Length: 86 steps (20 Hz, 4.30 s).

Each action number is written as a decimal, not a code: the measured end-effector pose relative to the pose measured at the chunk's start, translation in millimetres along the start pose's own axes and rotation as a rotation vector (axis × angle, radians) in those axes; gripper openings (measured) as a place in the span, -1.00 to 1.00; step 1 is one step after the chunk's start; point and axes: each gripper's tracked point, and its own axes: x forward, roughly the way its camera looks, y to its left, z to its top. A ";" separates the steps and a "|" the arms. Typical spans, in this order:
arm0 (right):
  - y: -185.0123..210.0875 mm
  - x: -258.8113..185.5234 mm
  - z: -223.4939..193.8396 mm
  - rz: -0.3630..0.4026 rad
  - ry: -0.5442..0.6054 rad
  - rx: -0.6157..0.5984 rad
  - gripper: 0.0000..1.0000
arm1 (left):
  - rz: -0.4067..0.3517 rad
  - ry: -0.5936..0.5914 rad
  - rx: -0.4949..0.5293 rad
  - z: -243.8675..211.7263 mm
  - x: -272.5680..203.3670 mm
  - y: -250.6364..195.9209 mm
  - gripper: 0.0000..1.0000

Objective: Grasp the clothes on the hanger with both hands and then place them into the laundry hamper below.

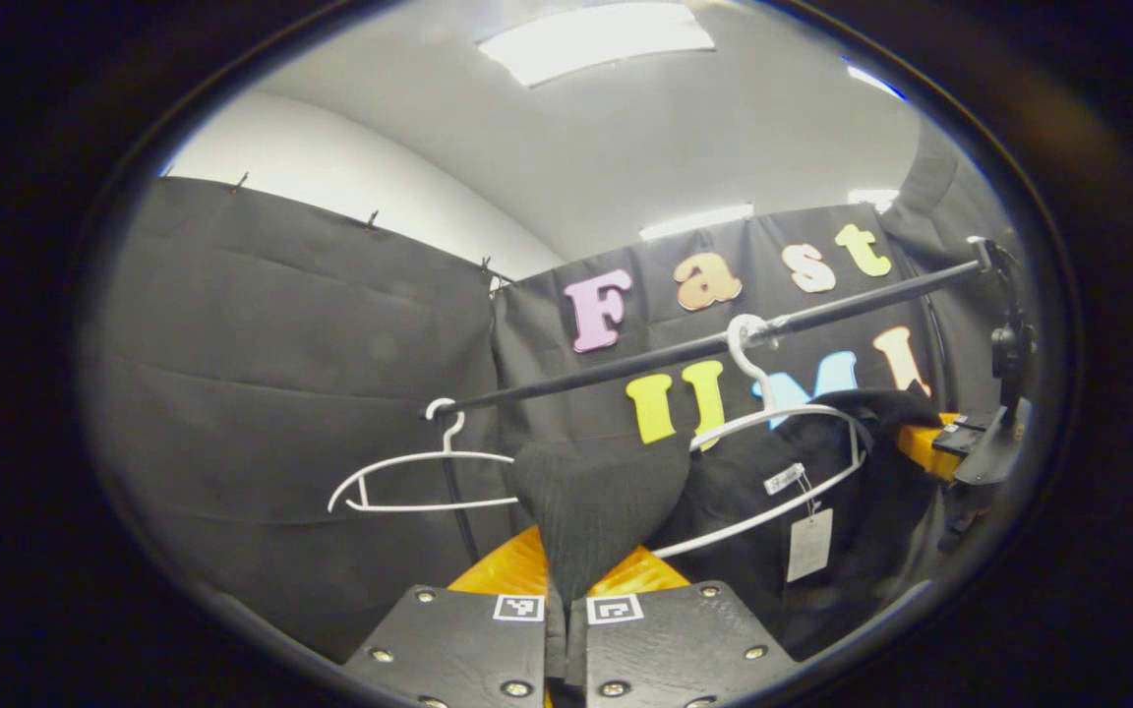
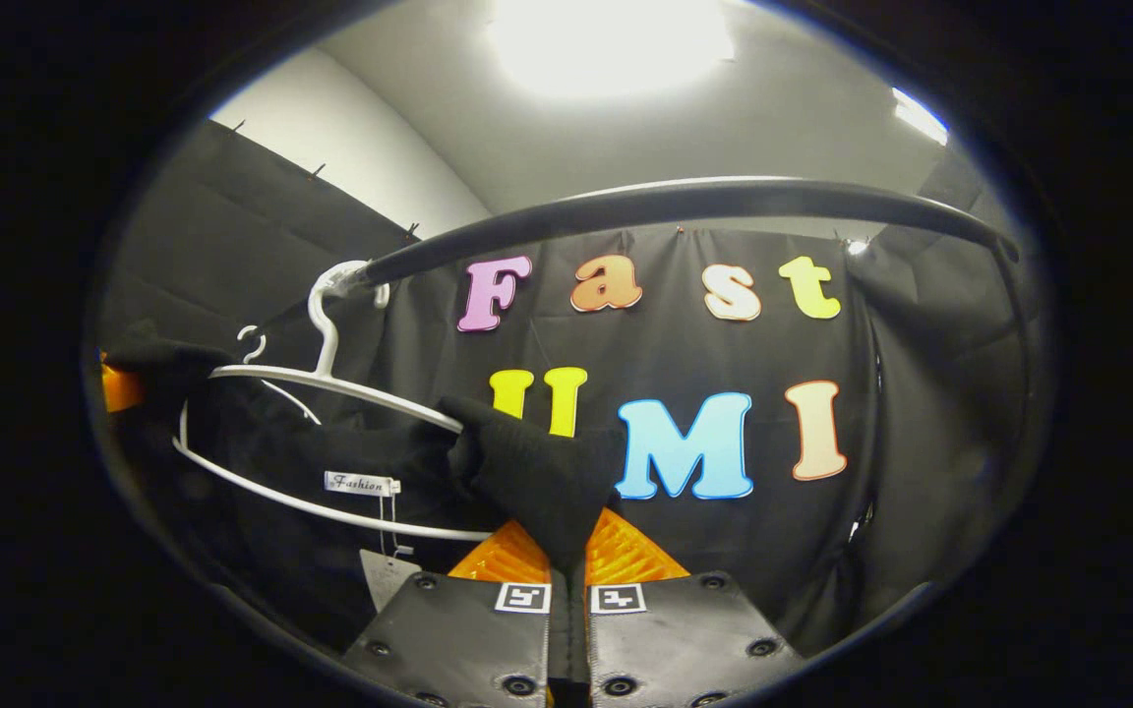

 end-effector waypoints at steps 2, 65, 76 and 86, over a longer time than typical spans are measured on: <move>-10.0 3.6 6.2 -0.025 -0.025 -0.023 -0.99 | -0.006 -0.007 0.011 9.3 3.5 10.3 -0.99; 140.4 -154.3 -218.8 0.188 0.526 0.142 -1.00 | -0.498 0.362 -0.155 -259.5 -64.2 -106.8 -0.98; 150.2 -205.7 -328.6 0.184 0.726 0.085 -0.97 | -0.446 0.574 -0.133 -384.5 -95.7 -122.5 -0.98; 136.7 -256.5 -423.8 0.118 0.956 0.078 -0.97 | -0.397 0.808 -0.036 -504.3 -139.2 -112.8 -0.97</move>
